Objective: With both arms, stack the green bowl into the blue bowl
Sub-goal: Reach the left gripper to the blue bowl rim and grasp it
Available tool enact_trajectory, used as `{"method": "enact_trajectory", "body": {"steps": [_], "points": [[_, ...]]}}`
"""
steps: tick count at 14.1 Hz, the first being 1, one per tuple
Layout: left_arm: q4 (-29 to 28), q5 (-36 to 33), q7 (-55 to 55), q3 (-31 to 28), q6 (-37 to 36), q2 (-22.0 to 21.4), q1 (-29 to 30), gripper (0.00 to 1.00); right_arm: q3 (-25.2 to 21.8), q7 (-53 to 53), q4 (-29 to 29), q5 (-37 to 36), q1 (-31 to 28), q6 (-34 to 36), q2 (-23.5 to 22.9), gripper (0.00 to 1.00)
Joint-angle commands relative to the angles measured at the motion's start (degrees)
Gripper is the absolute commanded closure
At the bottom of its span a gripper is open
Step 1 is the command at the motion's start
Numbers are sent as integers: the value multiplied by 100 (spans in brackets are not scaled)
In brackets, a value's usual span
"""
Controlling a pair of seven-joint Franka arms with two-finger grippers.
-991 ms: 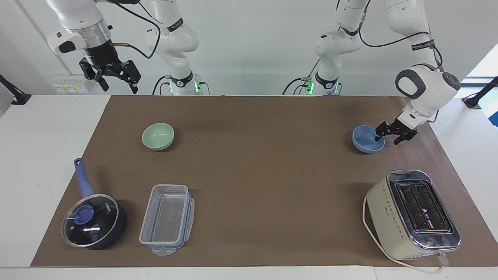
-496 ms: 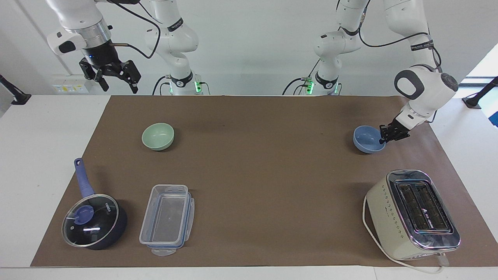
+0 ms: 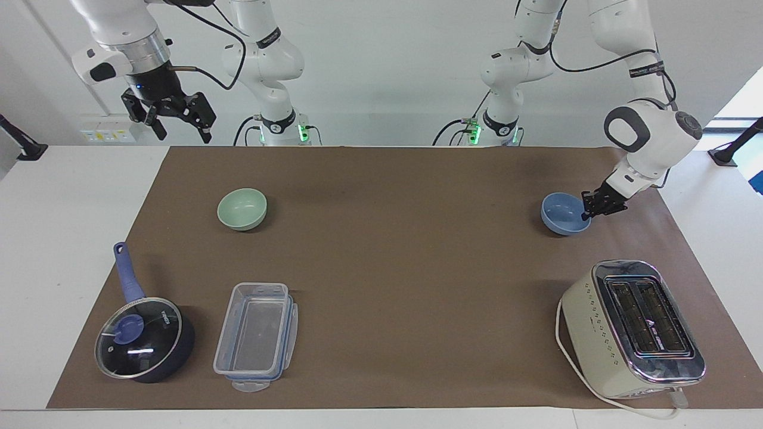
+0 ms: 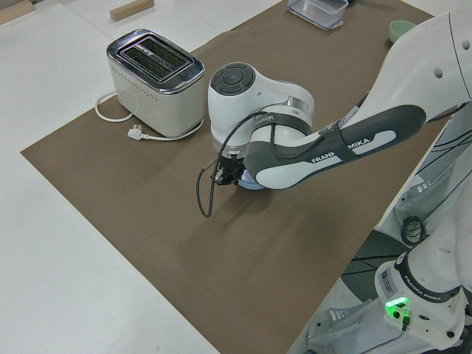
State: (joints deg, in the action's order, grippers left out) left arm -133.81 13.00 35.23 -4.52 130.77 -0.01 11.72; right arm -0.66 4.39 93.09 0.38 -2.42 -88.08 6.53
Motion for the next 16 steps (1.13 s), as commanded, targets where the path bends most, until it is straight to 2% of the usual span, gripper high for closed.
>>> {"method": "enact_trajectory", "body": {"steps": [1, 5, 8, 16], "points": [[-75, 98, 72, -5, -34, -315, -134, 100, 22, -70, 7, -12, -22, -16, 6, 0], [-127, 98, -76, 12, -218, -763, -406, 100, 22, -70, 7, -12, -22, -16, 6, 0], [-136, 98, -647, 39, -386, -1018, -784, 100, 22, -70, 7, -12, -22, -16, 6, 0], [-172, 10, -2325, 74, -175, -1037, -2067, 100, 22, -70, 7, -12, -22, -8, 6, 0]]}}
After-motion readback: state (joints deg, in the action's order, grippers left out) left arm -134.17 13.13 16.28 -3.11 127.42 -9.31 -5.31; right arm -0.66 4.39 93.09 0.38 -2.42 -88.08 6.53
